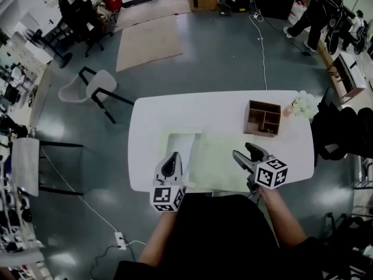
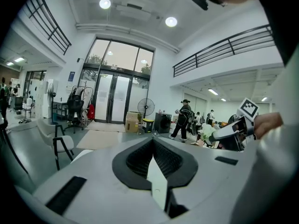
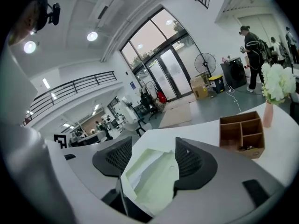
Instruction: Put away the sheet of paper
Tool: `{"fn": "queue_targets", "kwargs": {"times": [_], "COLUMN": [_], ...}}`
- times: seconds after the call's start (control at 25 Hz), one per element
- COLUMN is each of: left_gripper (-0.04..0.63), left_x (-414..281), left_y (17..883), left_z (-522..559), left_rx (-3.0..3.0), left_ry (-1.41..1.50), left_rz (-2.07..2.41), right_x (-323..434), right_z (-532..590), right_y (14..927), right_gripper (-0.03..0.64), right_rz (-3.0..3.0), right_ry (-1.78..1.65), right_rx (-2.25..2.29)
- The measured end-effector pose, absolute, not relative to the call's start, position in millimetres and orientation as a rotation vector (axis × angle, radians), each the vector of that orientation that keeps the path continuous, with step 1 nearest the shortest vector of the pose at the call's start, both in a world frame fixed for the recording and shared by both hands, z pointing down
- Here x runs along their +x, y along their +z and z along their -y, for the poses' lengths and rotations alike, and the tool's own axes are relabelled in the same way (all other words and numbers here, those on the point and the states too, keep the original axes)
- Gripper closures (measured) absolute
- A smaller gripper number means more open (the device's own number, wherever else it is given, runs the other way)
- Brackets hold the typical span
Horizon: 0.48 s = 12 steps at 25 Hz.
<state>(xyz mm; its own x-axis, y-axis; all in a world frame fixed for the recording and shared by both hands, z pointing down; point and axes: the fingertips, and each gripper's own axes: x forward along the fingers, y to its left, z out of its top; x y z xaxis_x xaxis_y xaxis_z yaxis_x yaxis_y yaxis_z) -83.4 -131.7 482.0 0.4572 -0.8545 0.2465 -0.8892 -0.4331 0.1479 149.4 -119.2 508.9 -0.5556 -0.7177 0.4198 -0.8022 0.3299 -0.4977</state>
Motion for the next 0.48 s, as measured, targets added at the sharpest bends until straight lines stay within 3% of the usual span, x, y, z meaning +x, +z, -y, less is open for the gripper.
{"fn": "queue_targets", "kwargs": {"times": [0.24, 0.48], "left_gripper": [0.592, 0.592], "left_x": [-60.0, -40.6], "left_y": [464.7, 462.5], "left_z": [134.3, 132.4], "left_rx": [2.517, 2.547], "left_ry": [0.172, 0.167], "left_rz": [1.470, 1.439], "right_x": [182.0, 205.2], "right_z": [107.8, 95.9], "right_y": [486.4, 476.9], "right_gripper": [0.356, 0.535], "right_rz": [2.449, 2.485], "right_ry": [0.893, 0.867], "right_rx": [1.499, 1.598]}}
